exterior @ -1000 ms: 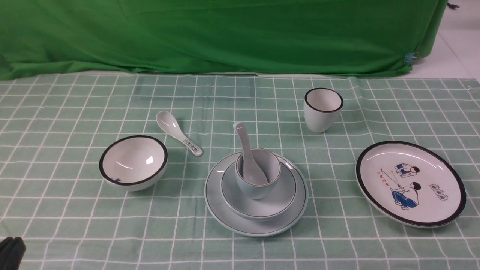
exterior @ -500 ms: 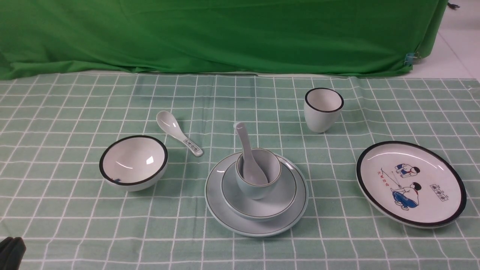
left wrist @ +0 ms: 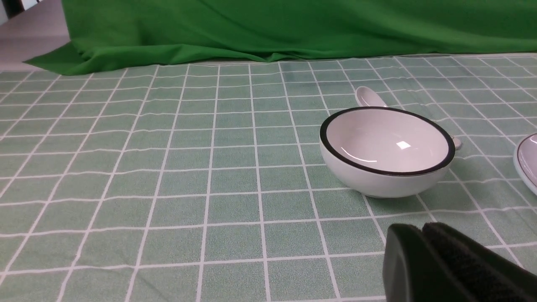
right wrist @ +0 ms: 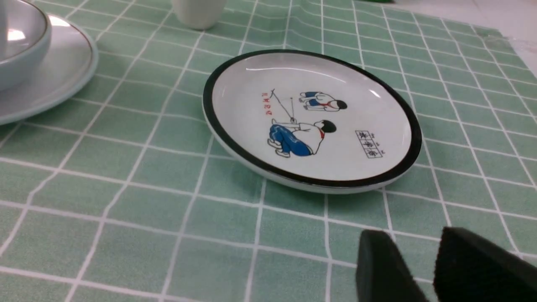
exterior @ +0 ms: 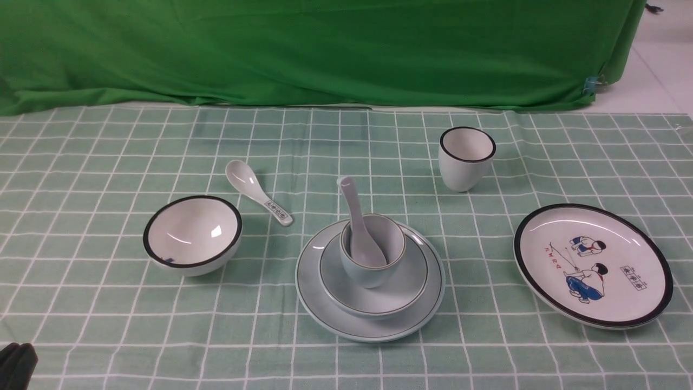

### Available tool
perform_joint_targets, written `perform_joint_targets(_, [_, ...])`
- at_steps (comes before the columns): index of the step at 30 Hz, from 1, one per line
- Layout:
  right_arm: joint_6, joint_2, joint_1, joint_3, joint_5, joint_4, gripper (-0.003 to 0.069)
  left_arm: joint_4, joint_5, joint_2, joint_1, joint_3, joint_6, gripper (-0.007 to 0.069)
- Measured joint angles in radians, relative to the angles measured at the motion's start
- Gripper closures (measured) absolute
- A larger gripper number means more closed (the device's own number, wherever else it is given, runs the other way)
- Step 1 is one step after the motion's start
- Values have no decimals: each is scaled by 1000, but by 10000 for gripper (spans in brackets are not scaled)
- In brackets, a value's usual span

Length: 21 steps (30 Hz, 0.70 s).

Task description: Place the bowls on the plates on the blue tablecloth, put the cups on the bowls, and place the spoons in the cups.

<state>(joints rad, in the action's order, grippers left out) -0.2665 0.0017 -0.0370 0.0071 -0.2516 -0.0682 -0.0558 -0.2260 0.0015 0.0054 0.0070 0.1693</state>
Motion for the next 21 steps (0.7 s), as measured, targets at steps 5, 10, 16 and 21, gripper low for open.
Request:
perform_joint_targets(5, [7,0,0,0,0,0,418,1,0,0,0,0,1,607])
perform_joint_targets(10, [9,0,0,0,0,0,417,2,0,0,0,0,4,607])
perform_joint_targets(16, [11,0,0,0,0,0,417,2,0,0,0,0,4,607])
perform_joint_targets(21, [11,0,0,0,0,0,417,2,0,0,0,0,4,607])
